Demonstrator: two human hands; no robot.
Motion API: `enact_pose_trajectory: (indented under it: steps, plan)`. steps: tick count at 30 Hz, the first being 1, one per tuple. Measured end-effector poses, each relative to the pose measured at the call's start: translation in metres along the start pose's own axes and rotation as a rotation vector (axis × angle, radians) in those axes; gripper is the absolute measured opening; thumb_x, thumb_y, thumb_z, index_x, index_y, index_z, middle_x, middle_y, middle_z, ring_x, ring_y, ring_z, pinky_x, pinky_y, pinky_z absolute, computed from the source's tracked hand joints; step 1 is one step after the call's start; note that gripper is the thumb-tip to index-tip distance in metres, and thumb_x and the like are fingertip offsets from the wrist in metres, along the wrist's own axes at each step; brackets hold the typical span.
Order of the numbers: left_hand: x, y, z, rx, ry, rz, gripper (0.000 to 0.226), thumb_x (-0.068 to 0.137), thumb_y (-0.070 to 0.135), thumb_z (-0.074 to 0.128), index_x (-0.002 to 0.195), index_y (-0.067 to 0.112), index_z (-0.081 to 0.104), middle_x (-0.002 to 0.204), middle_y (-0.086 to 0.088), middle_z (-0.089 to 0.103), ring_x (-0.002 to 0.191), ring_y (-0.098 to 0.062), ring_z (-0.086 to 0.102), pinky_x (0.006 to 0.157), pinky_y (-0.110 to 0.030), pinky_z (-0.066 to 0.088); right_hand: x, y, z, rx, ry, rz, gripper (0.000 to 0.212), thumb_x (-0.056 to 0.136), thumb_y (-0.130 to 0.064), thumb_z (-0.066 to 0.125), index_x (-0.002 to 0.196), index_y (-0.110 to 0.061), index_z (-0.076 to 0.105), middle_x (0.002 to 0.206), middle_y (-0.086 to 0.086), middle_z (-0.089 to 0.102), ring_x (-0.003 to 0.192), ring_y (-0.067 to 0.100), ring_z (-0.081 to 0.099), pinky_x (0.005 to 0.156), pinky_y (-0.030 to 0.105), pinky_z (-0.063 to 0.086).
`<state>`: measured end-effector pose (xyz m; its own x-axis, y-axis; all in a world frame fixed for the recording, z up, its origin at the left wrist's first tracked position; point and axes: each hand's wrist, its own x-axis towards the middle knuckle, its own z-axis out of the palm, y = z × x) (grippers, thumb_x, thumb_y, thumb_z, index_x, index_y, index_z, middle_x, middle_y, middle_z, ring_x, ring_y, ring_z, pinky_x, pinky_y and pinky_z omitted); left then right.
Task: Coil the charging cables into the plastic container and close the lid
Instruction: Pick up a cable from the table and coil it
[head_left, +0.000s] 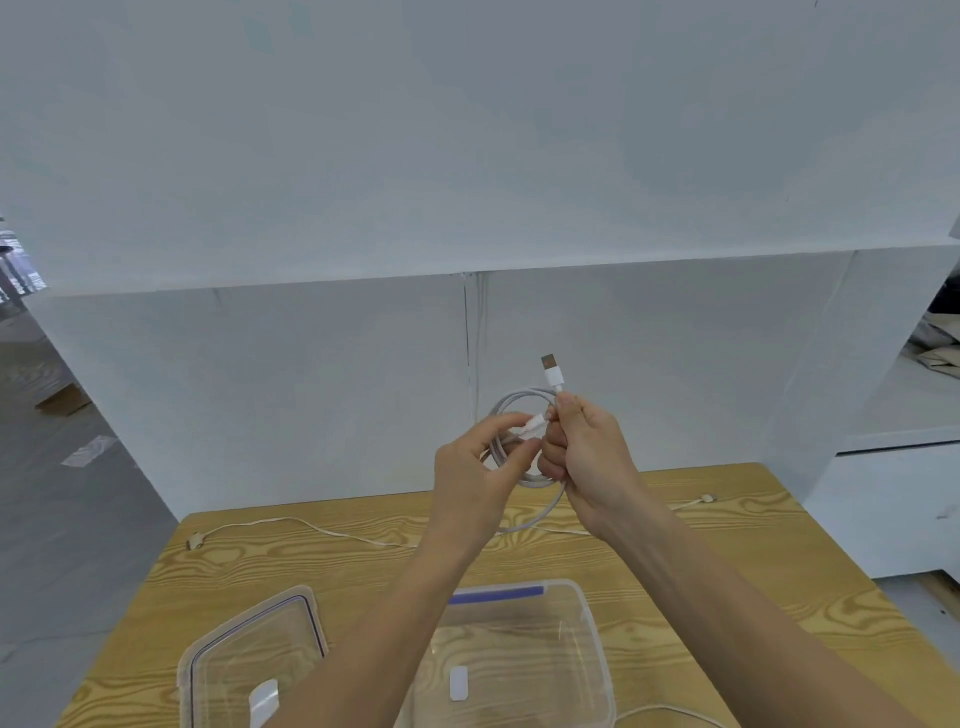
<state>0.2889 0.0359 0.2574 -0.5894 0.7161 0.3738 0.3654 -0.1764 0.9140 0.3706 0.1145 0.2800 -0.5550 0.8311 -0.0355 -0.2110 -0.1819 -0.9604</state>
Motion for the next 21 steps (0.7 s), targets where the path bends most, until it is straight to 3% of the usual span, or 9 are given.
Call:
enact_pose_trajectory:
  steps: [3,8,10,13,16,21]
  plan:
    - [0.002,-0.006,0.003,0.132,0.027,0.043,0.006,0.085,0.022,0.067,0.085,0.023,0.073,0.072,0.007,0.067,0.071,-0.012,0.062,0.069,-0.028,0.048,0.002,0.004,-0.002,-0.04,0.007,-0.015,0.03,0.103,-0.023,0.032,0.079,-0.01,0.045,0.046,-0.01,0.029,0.041,0.007,0.024,0.042,0.022,0.025]
    - [0.008,0.0,-0.001,0.081,0.083,0.04,0.028,0.079,0.049,0.058,0.081,0.025,0.074,0.114,0.021,0.056,0.118,-0.008,0.048,0.093,-0.026,0.041,0.005,0.011,-0.01,-0.104,0.023,-0.039,0.03,0.103,-0.025,0.033,0.079,-0.011,0.044,0.05,-0.008,0.03,0.044,0.008,0.025,0.043,0.023,0.025]
    - [0.012,0.014,-0.006,-0.064,0.093,0.046,0.022,0.079,0.047,0.057,0.075,0.032,0.072,0.111,0.017,0.063,0.112,-0.006,0.055,0.088,-0.021,0.044,0.006,0.016,-0.012,-0.113,0.018,-0.048,0.031,0.103,-0.025,0.033,0.078,-0.012,0.044,0.051,-0.008,0.03,0.044,0.008,0.025,0.043,0.023,0.026]
    - [0.016,0.028,-0.013,-0.3,0.156,0.024,0.02,0.083,0.035,0.056,0.076,0.023,0.07,0.087,0.007,0.074,0.092,-0.01,0.067,0.083,-0.019,0.05,0.007,0.02,-0.014,-0.116,0.002,-0.054,0.031,0.103,-0.026,0.033,0.078,-0.012,0.044,0.052,-0.008,0.03,0.044,0.008,0.026,0.045,0.023,0.028]
    - [0.019,0.033,-0.022,-0.476,0.193,0.017,0.022,0.09,0.026,0.051,0.08,0.011,0.064,0.068,-0.001,0.068,0.074,-0.02,0.068,0.079,-0.03,0.056,0.008,0.019,-0.016,-0.095,-0.052,-0.065,0.03,0.103,-0.027,0.033,0.08,-0.011,0.044,0.049,-0.012,0.031,0.044,0.008,0.028,0.047,0.025,0.032]
    - [0.027,0.024,-0.053,-0.587,0.248,-0.134,0.022,0.099,0.02,0.042,0.104,0.009,0.06,0.061,0.0,0.056,0.056,-0.014,0.056,0.064,-0.027,0.053,0.006,0.008,-0.025,0.118,-0.243,0.042,0.03,0.102,-0.025,0.035,0.078,-0.011,0.044,0.057,-0.003,0.026,0.049,0.012,0.027,0.049,0.026,0.036]
